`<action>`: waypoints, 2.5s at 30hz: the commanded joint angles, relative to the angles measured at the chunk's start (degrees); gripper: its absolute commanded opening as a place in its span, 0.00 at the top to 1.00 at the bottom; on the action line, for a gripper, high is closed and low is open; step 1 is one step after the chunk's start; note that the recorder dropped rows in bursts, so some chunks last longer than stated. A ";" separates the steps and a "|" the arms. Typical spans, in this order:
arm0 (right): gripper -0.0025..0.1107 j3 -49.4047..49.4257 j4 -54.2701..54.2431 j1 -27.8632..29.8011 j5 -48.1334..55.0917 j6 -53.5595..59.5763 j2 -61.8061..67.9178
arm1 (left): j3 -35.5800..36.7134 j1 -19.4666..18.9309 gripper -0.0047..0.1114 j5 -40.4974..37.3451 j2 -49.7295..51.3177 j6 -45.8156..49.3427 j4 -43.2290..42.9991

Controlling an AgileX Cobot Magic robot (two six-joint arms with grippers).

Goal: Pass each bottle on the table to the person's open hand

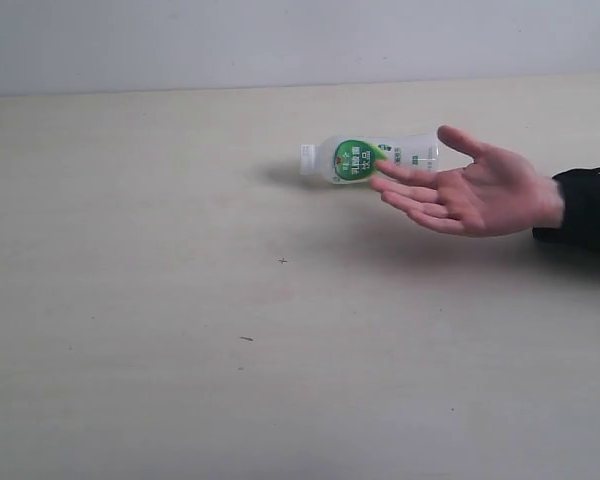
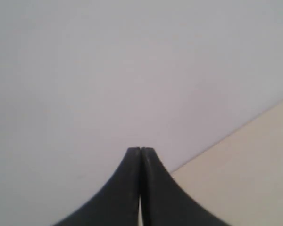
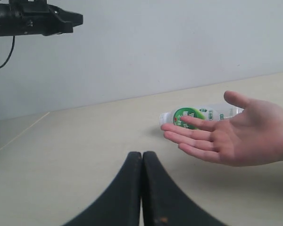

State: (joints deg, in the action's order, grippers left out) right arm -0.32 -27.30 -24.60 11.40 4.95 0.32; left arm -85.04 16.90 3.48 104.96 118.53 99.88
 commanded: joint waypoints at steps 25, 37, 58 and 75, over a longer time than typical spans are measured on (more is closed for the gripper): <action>0.98 0.32 0.35 -0.10 0.09 0.41 -0.32 | -28.06 11.04 0.94 -52.68 24.08 -49.52 -87.74; 0.98 0.32 0.35 -0.10 0.09 0.41 -0.32 | -28.06 11.17 0.35 -49.17 25.99 -50.72 -85.29; 0.98 0.32 0.35 -0.10 0.09 0.41 -0.32 | -28.06 11.15 0.32 -42.11 29.07 -50.85 -85.79; 0.98 0.32 0.35 -0.10 0.09 0.41 -0.32 | -27.80 9.89 0.32 -40.02 29.07 -51.88 -93.73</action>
State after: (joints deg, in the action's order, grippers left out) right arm -0.32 -27.30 -24.60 11.40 4.95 0.32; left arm -112.69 27.24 -37.52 134.12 66.43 7.19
